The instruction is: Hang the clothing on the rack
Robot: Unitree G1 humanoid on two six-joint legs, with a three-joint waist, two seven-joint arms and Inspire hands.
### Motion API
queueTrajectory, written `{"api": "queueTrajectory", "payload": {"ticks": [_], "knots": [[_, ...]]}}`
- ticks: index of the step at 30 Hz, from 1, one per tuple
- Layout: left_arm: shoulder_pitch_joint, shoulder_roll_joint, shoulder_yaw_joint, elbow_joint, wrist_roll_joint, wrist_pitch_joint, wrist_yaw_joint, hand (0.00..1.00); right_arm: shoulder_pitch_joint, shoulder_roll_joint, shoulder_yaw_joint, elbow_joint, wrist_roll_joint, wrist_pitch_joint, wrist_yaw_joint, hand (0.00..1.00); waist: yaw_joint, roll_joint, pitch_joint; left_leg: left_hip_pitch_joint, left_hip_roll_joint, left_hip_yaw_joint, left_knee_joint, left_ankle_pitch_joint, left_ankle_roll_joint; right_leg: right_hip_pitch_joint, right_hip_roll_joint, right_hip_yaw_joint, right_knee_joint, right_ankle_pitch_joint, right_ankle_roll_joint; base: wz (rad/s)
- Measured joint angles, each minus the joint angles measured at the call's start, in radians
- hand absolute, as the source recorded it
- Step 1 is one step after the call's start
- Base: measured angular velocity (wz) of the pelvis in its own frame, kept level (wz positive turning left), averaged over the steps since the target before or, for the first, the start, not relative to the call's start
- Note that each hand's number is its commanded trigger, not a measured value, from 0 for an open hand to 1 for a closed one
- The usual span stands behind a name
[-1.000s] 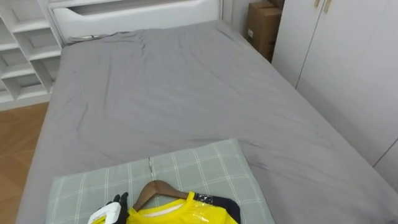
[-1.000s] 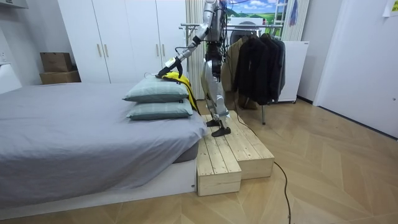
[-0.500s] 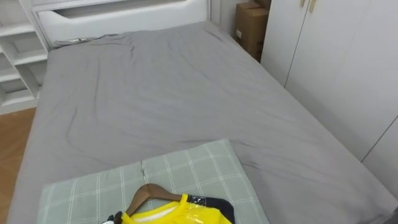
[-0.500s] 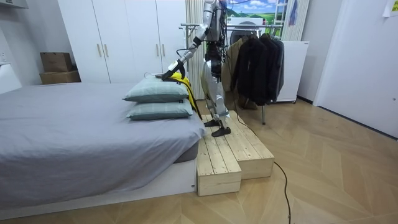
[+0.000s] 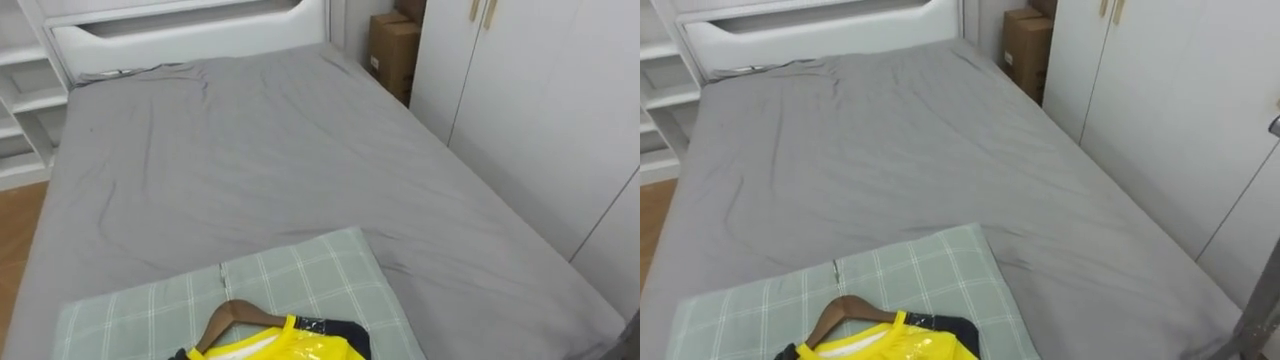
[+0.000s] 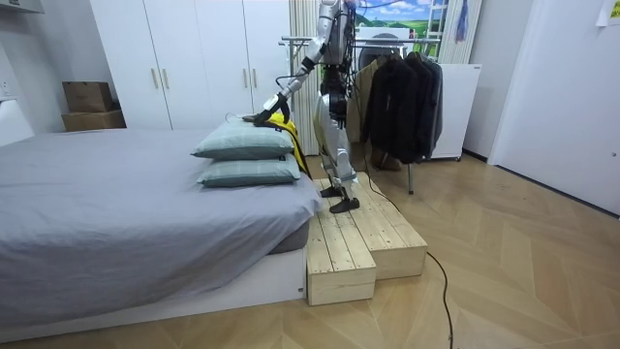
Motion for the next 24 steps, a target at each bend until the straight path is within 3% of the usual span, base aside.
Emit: {"api": "queueTrajectory", "payload": {"ticks": [4,8,19,24], "knots": [[-0.008,0.0,0.02,0.0,0.0,0.0,0.004,1.0,-0.001,0.0,0.001,0.001,0.0,0.0,0.002,0.0,0.001,0.007,0.0043,0.0,-0.002,0.0,0.0,0.0,0.0,-0.001,-0.001,0.003,0.0,0.001,0.001,-0.01],[-0.014,0.002,0.041,0.0,-0.004,0.003,0.004,1.0,0.0,0.0,0.001,0.001,0.0,0.0,0.011,0.0,0.0,0.016,-0.0007,0.0,-0.002,0.0,0.0,0.0,0.0,0.001,0.0,0.007,0.001,0.001,0.002,-0.03],[-0.019,0.002,0.041,-0.001,-0.012,0.002,0.016,1.0,-0.002,-0.001,0.001,0.001,0.0,-0.001,0.006,0.0,0.0,0.003,0.0104,-0.003,-0.002,0.0,-0.002,0.0,0.0,-0.003,0.0,0.006,0.013,0.001,0.002,0.0],[-0.02,0.005,0.061,-0.002,-0.016,0.001,0.019,1.0,-0.002,-0.001,0.0,0.002,-0.008,-0.001,-0.003,0.0,-0.001,0.0,0.0083,-0.003,-0.002,0.0,-0.002,0.0,0.0,-0.004,-0.001,0.003,0.012,0.001,0.002,0.0]]}}
